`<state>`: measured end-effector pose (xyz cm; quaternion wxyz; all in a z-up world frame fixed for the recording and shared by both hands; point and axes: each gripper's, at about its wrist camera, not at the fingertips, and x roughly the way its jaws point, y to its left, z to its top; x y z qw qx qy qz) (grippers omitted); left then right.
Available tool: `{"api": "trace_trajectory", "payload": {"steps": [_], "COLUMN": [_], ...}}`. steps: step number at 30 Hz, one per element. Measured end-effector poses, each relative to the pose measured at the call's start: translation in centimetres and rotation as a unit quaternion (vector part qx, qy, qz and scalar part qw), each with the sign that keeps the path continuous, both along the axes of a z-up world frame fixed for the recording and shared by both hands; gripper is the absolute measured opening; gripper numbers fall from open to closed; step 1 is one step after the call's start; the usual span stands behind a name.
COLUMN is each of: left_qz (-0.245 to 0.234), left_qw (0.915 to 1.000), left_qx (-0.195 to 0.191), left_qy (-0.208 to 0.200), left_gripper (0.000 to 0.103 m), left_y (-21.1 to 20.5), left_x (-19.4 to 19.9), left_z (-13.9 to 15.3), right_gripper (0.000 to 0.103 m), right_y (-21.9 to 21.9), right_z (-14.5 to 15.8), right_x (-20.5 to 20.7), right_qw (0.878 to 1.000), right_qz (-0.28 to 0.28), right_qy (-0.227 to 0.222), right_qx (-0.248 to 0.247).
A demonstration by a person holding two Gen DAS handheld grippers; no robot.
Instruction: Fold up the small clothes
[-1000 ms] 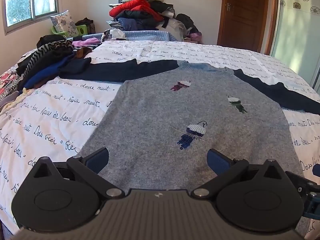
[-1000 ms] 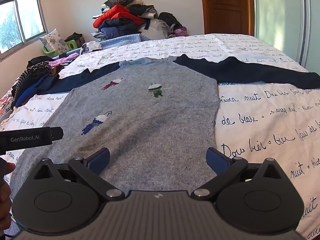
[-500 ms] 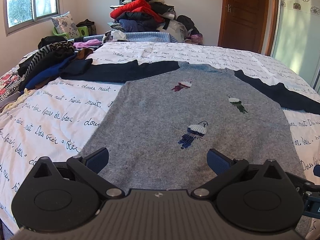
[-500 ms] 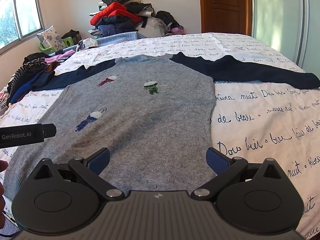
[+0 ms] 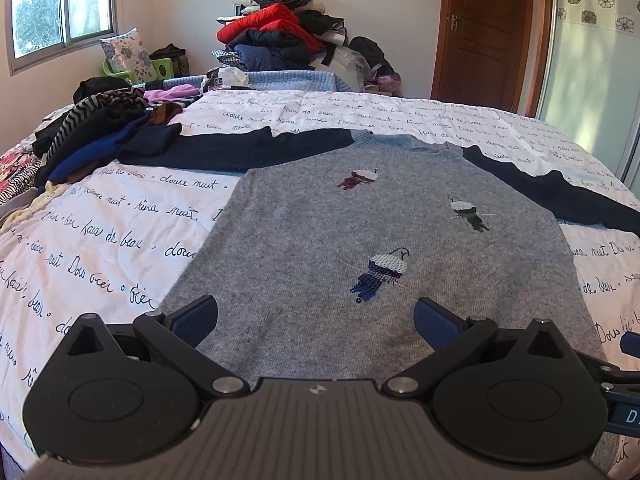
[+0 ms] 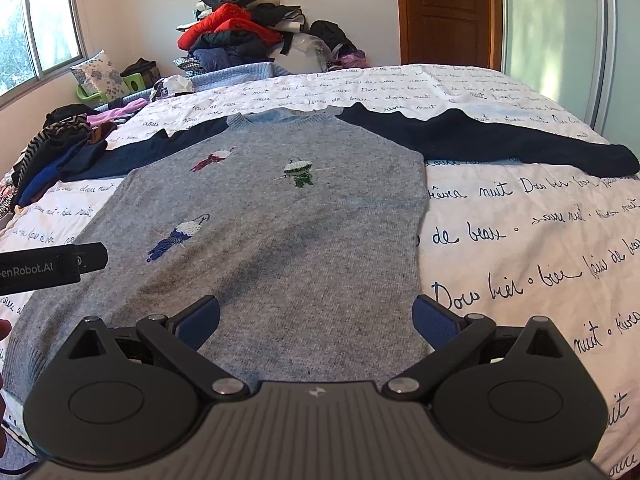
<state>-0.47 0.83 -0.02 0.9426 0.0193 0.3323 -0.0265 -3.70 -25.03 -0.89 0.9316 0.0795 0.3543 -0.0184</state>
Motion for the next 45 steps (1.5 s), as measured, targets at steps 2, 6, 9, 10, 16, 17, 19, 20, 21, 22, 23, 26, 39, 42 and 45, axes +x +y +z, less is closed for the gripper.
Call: {"api": "trace_trajectory", "payload": {"steps": [2, 6, 9, 10, 16, 17, 19, 20, 21, 22, 23, 26, 39, 42, 45], "left_qz": [0.001, -0.001, -0.001, -0.001, 0.002, 0.003, 0.002, 0.002, 0.003, 0.003, 0.004, 0.006, 0.003, 0.002, 0.001], "left_qw": [1.0000, 1.0000, 1.0000, 1.0000, 1.0000, 1.0000, 1.0000, 1.0000, 1.0000, 1.0000, 1.0000, 0.9999, 0.9999, 0.9999, 0.9999], "left_qx": [-0.003, -0.003, 0.002, 0.004, 0.006, 0.006, 0.006, 0.006, 0.007, 0.008, 0.008, 0.008, 0.013, 0.012, 0.011], "left_qy": [0.001, 0.000, -0.001, -0.002, 0.003, 0.003, 0.002, 0.001, 0.001, 0.001, 0.001, 0.001, 0.002, 0.002, 0.003], "left_gripper": [0.103, 0.103, 0.103, 0.103, 0.103, 0.103, 0.103, 0.103, 0.103, 0.103, 0.103, 0.103, 0.103, 0.103, 0.103], "left_y": [0.1, 0.0, -0.1, -0.2, -0.1, -0.1, -0.1, -0.1, -0.1, -0.1, 0.0, 0.0, -0.4, -0.4, -0.4], "left_x": [0.0, 0.0, -0.1, -0.1, 0.0, 0.0, 0.0, 0.0, -0.1, -0.1, -0.1, -0.1, 0.0, 0.0, 0.0], "left_z": [0.0, 0.0, 0.0, 0.0, -0.2, -0.2, -0.2, -0.2, -0.2, -0.2, -0.2, -0.2, -0.4, -0.4, -0.5], "right_gripper": [0.103, 0.103, 0.103, 0.103, 0.103, 0.103, 0.103, 0.103, 0.103, 0.103, 0.103, 0.103, 0.103, 0.103, 0.103], "right_y": [0.0, 0.0, 0.0, 0.0, 0.0, 0.0, -0.1, -0.2, -0.2, -0.3, -0.2, -0.3, -1.1, -1.1, -1.0], "right_z": [0.0, 0.0, 0.0, 0.0, 0.0, 0.0, 0.1, 0.1, 0.1, 0.2, 0.2, 0.3, 0.3, 0.2, 0.2], "right_x": [0.0, 0.0, 0.0, 0.0, -0.1, -0.1, -0.1, -0.2, -0.2, -0.2, -0.2, -0.2, -0.4, -0.3, -0.3], "right_qw": [1.000, 1.000, 1.000, 1.000, 1.000, 1.000, 1.000, 1.000, 1.000, 1.000, 1.000, 1.000, 1.000, 1.000, 1.000], "right_qz": [0.000, 0.000, 0.001, 0.001, 0.001, 0.000, -0.001, -0.001, -0.001, -0.002, -0.002, -0.001, -0.005, -0.003, -0.004], "right_qy": [0.000, 0.000, -0.001, -0.001, -0.003, -0.003, -0.004, -0.005, -0.006, -0.006, -0.007, -0.010, -0.019, -0.018, -0.017], "right_qx": [0.000, 0.001, 0.001, 0.000, 0.001, 0.002, 0.005, 0.007, 0.007, 0.007, 0.007, 0.007, 0.015, 0.013, 0.013]}}
